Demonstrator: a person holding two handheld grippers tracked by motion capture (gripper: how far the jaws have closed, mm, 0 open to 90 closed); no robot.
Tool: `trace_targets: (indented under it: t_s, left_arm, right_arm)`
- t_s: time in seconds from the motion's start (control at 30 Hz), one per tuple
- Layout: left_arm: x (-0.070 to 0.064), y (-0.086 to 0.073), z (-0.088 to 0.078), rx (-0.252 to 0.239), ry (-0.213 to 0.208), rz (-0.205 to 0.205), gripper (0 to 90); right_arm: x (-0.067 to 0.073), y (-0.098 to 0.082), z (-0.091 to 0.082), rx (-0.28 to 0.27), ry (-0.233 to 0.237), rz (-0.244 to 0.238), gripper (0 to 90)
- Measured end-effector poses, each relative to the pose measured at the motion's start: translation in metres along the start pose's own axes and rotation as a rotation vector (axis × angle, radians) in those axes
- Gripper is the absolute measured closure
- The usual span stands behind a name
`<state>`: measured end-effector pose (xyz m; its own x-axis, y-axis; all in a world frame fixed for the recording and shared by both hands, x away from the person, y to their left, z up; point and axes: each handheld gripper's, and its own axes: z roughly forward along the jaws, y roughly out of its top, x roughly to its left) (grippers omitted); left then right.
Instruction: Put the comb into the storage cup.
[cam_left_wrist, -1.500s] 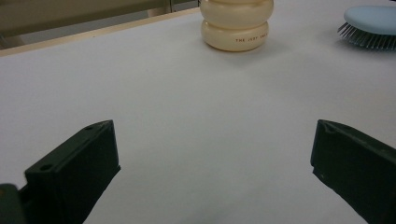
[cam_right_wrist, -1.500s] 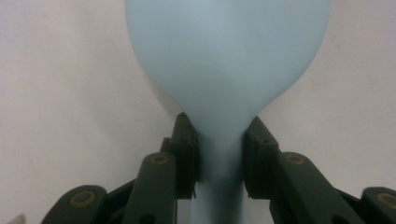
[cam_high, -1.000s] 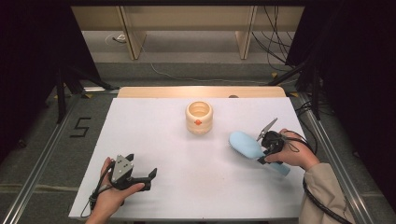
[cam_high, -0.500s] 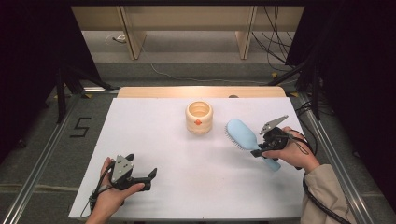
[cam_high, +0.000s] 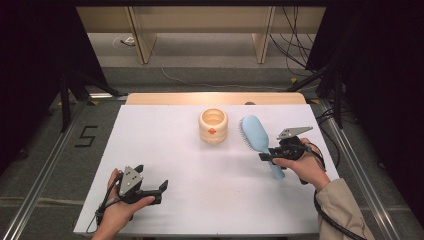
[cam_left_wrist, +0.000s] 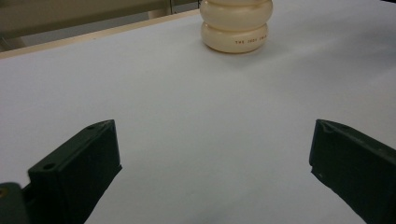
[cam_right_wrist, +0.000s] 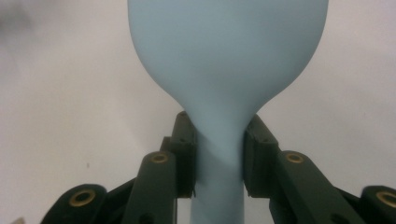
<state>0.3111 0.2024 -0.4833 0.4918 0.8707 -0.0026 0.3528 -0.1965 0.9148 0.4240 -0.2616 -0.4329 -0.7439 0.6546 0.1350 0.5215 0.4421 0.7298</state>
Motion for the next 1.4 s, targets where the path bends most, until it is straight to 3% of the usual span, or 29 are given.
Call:
trace_targets:
  t_s: [0.03,0.33,0.43,0.53,0.57,1.03,1.17,1.23,1.4]
  left_arm:
    - [0.000,0.000,0.000,0.000,0.000,0.000,1.4]
    - [0.000,0.000,0.000,-0.002,0.002,-0.005,1.8]
    - [0.000,0.000,0.000,-0.003,0.002,-0.004,2.0]
    - [0.000,0.000,0.000,-0.002,0.003,-0.004,2.0]
    - [-0.001,0.000,0.000,-0.003,0.003,-0.004,2.1]
    - [-0.005,0.003,0.001,-0.006,-0.008,-0.020,3.0]
    - [-0.013,0.011,0.002,-0.017,-0.038,-0.044,3.6]
    - [-0.017,0.018,0.002,-0.019,-0.058,-0.087,4.5]
    - [-0.023,0.025,0.005,-0.027,-0.070,-0.073,4.6]
  right_arm:
    - [0.000,0.000,0.000,0.000,0.000,0.000,70.4]
    - [0.015,0.000,0.004,-0.193,-0.011,0.071,70.4]
    - [0.021,0.001,0.005,-0.255,-0.027,0.079,70.4]
    - [0.023,0.001,0.006,-0.284,-0.039,0.087,70.4]
    - [0.024,0.001,0.006,-0.319,-0.048,0.101,70.4]
    - [0.031,-0.002,0.011,-0.394,-0.070,0.151,70.4]
    - [0.040,-0.001,0.014,-0.423,-0.070,0.151,70.4]
    - [0.048,0.000,0.016,-0.432,-0.061,0.144,70.4]
    - [0.061,0.002,0.022,-0.440,-0.039,0.136,70.4]
